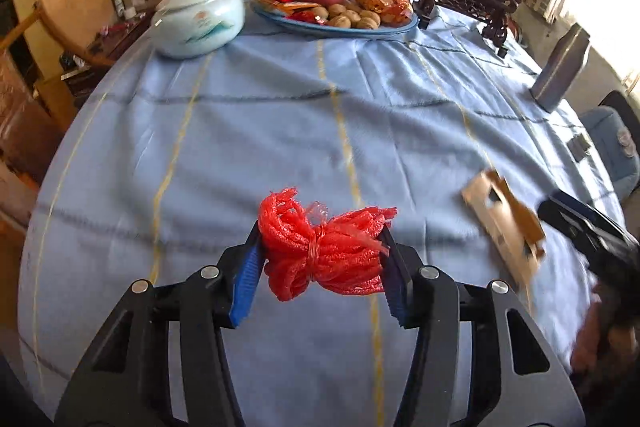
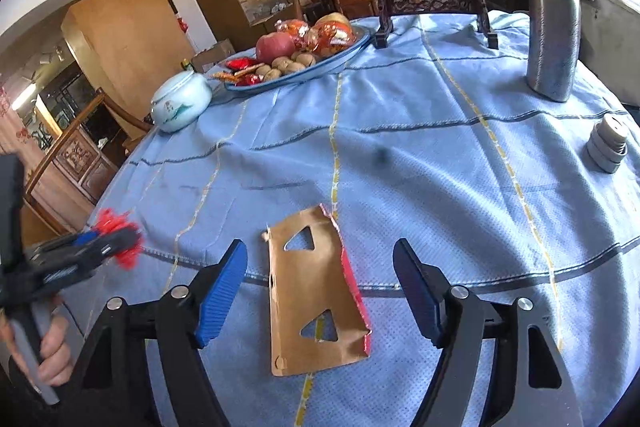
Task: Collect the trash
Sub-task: 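Lift and carry the yarn and cardboard with both tools over the red basket, then open the left tool to drop the red yarn into the basket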
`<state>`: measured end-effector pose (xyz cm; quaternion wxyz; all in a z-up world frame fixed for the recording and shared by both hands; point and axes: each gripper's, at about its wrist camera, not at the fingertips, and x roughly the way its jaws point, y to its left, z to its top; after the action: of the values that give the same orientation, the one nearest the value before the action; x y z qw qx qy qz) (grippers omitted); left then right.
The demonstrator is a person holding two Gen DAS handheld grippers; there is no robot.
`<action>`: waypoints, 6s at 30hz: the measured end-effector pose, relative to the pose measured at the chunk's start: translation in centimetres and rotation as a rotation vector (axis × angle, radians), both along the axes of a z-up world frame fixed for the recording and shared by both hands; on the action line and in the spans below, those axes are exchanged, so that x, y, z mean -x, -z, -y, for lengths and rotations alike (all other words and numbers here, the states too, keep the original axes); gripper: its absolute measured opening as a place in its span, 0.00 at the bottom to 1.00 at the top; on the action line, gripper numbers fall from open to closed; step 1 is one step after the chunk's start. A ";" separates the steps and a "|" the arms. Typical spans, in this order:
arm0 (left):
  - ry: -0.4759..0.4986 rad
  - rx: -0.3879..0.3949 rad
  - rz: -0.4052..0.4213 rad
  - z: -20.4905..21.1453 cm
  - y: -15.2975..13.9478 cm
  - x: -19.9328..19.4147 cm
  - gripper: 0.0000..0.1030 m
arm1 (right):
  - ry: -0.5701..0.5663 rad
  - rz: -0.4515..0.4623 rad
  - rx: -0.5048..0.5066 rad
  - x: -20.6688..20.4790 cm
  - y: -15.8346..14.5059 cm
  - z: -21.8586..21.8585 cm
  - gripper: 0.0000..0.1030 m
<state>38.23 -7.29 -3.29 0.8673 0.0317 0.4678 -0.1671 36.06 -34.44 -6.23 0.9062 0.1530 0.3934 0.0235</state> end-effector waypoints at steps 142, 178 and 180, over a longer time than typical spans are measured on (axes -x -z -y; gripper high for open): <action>-0.622 -0.085 0.535 -22.7 -3.8 34.7 0.52 | -0.602 0.542 0.096 25.8 -9.3 -28.2 0.56; -1.041 0.028 0.030 -39.8 8.7 37.4 0.54 | -0.986 0.218 0.029 20.5 -0.8 -45.4 0.56; -1.055 0.034 0.009 -40.1 9.3 37.5 0.64 | -1.001 0.206 0.042 20.6 -0.5 -46.3 0.56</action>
<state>0.71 32.82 -12.63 0.8360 -0.2216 0.4135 0.2847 15.42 11.84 -5.77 0.8209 -0.0752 0.3276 0.4616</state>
